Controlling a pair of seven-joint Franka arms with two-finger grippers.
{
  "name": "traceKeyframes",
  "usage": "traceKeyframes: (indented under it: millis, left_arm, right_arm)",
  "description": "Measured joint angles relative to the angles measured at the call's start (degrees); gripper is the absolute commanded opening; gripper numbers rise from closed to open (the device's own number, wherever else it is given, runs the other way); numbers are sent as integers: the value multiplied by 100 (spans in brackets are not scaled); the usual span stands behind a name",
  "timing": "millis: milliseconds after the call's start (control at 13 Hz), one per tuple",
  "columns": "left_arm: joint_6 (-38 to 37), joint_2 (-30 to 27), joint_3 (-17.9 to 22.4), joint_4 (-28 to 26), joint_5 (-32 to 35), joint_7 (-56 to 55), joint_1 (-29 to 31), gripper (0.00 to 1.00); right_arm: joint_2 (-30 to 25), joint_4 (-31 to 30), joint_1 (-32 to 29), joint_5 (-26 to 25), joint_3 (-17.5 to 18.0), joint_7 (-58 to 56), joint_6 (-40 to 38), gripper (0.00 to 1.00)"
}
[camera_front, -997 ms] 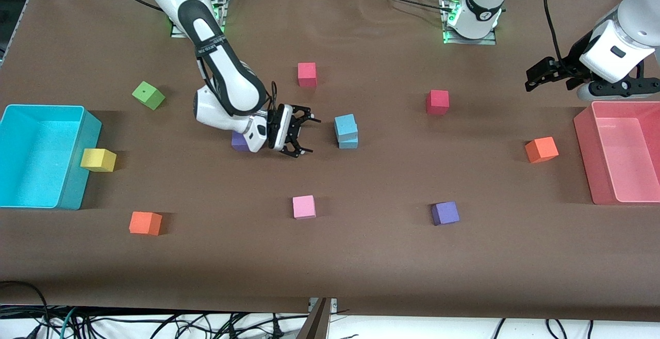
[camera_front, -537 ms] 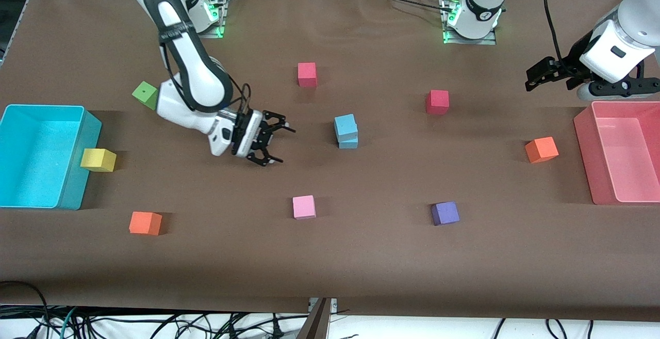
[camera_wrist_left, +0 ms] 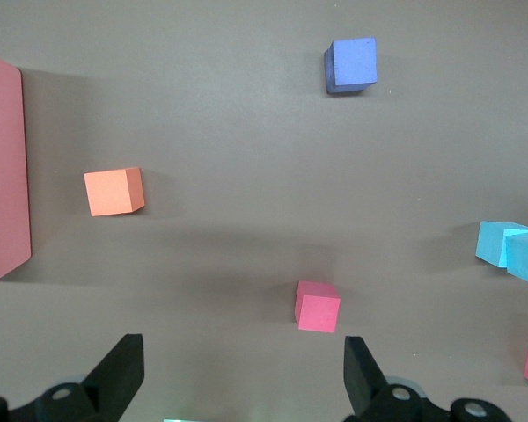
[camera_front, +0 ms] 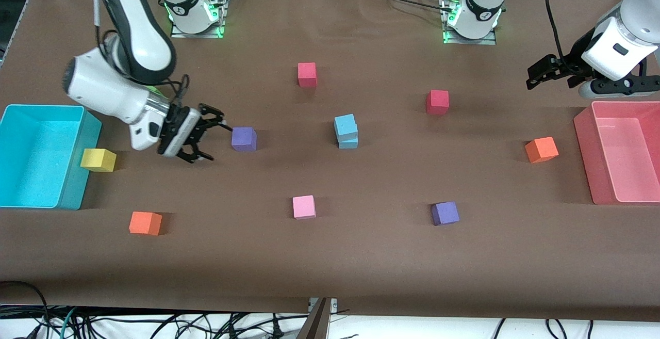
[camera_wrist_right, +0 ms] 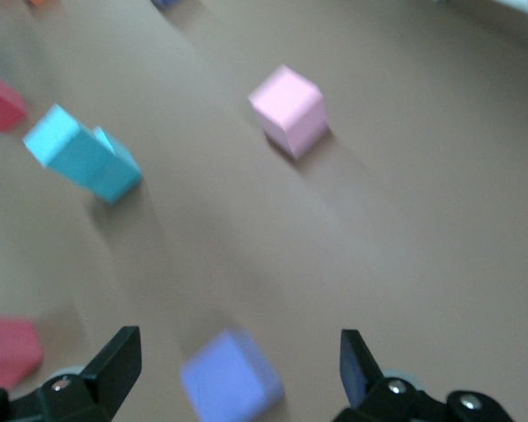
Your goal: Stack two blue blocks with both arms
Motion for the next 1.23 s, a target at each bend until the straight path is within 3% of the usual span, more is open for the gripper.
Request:
traceKeyframes:
  millis: [230,383,690,920,1226]
  left_arm:
    - [-7,0,1,0,0,0,0,100]
    - [-31,0,0,0,0,0,0,100]
    - [-65,0,1,1,0,0,0,100]
    - [-65,0,-19,12,0,-2,0,100]
    - [-67,6,-104,39,53,-31,0,100]
  right_arm:
    - [-465,148,-518,-1760,-8,1361,-1034,100]
    - [-622,640,-654,-2792,-1,2456,-1949,100]
    - [-668,1916,-1045,-4091,534,5171,-3707,100]
    - [-668,2468,-1412,-4369,717,6483,-3988,100]
    - [-668,2788,-1895,-4354,716,6685,-4267,100]
